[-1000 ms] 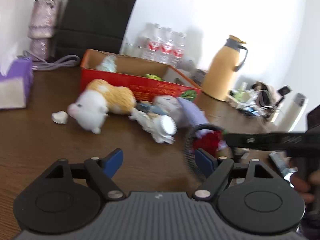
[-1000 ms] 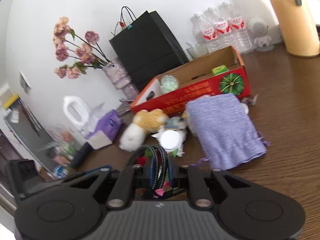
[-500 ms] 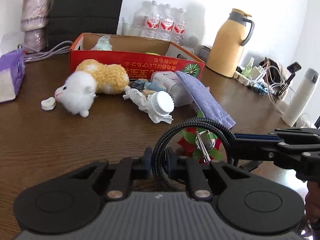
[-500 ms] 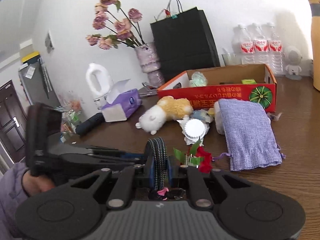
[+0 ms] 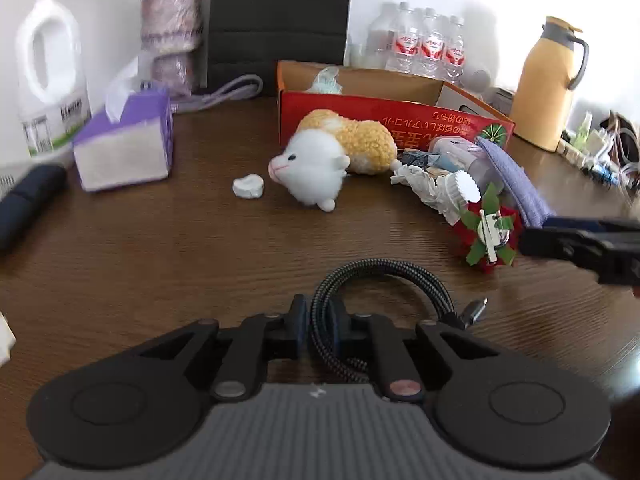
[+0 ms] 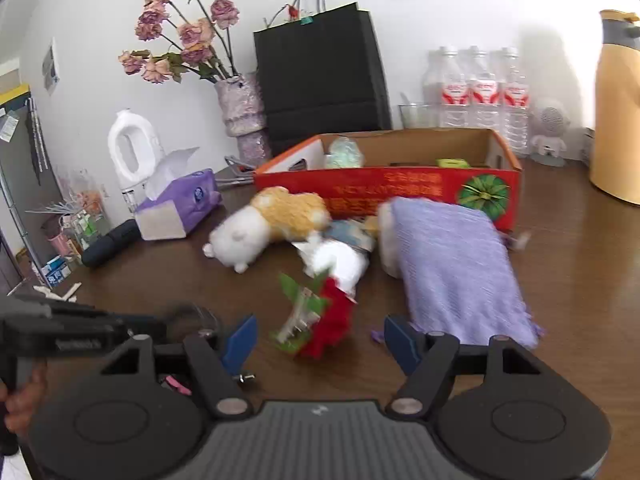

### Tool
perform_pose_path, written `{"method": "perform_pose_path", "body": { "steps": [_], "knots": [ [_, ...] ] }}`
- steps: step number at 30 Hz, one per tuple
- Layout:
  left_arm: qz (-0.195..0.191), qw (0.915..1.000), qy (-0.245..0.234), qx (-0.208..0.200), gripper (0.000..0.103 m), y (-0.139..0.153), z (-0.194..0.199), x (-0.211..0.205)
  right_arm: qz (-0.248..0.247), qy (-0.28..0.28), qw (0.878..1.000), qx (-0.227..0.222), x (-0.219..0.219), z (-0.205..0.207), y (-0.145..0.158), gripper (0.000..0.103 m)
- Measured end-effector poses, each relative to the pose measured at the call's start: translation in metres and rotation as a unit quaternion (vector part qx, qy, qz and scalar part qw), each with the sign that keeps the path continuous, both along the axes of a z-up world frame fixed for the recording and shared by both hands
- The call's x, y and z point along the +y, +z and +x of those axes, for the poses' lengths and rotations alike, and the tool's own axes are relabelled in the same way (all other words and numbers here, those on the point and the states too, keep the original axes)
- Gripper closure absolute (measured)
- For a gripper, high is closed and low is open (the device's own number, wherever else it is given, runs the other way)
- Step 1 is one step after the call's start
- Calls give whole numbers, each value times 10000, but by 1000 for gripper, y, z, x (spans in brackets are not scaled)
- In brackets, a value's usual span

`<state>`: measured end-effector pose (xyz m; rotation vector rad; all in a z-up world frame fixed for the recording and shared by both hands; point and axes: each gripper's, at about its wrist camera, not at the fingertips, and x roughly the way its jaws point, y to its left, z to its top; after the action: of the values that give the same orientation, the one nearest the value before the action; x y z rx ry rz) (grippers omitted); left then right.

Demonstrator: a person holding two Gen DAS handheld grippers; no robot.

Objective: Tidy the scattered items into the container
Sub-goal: 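Carry the cable and flower into the box and open both tools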

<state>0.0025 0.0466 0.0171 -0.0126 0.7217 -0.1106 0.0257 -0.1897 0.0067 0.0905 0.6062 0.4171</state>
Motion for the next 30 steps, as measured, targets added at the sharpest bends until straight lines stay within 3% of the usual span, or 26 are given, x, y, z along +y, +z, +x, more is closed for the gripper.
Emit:
{"method": "perform_pose_path", "body": {
  "steps": [2,6,7,8,9,12,13,16,18,24,30],
  "knots": [
    [-54,9999,-83,-99,67,2,-3,0,-72,-23,9999,151,10,12,-5,34],
    [-802,9956,-478,-102,55,8,-5,1,-230,-238,9989,336,21,29,-16,38],
    [-961,9931,-666,-55,40,8,-3,-2,-321,-300,9985,336,22,31,-18,42],
    [-1039,9908,-863,25,33,6,-1,-7,-397,-319,9981,350,23,33,-21,53],
    [-994,9899,-1003,114,33,3,1,-14,-426,-297,9979,378,23,34,-23,66],
    [-695,9898,-1202,308,37,-3,9,-32,-552,-308,9979,162,22,25,-17,68],
    [-651,9894,-1248,345,42,-4,11,-35,-619,-296,9976,14,21,19,-13,68],
    [-475,9904,-1248,357,74,-4,14,-43,-746,-251,9961,-388,14,0,0,68],
    [-428,9908,-1241,337,83,-2,12,-45,-789,-271,9949,-573,7,-11,7,68],
    [-528,9927,-1046,-300,84,21,-9,-49,-630,-609,9926,-835,-22,-36,22,68],
    [-560,9863,-995,-1194,84,88,22,-49,-624,-703,9872,-1290,-43,-25,62,68]
  ]
}}
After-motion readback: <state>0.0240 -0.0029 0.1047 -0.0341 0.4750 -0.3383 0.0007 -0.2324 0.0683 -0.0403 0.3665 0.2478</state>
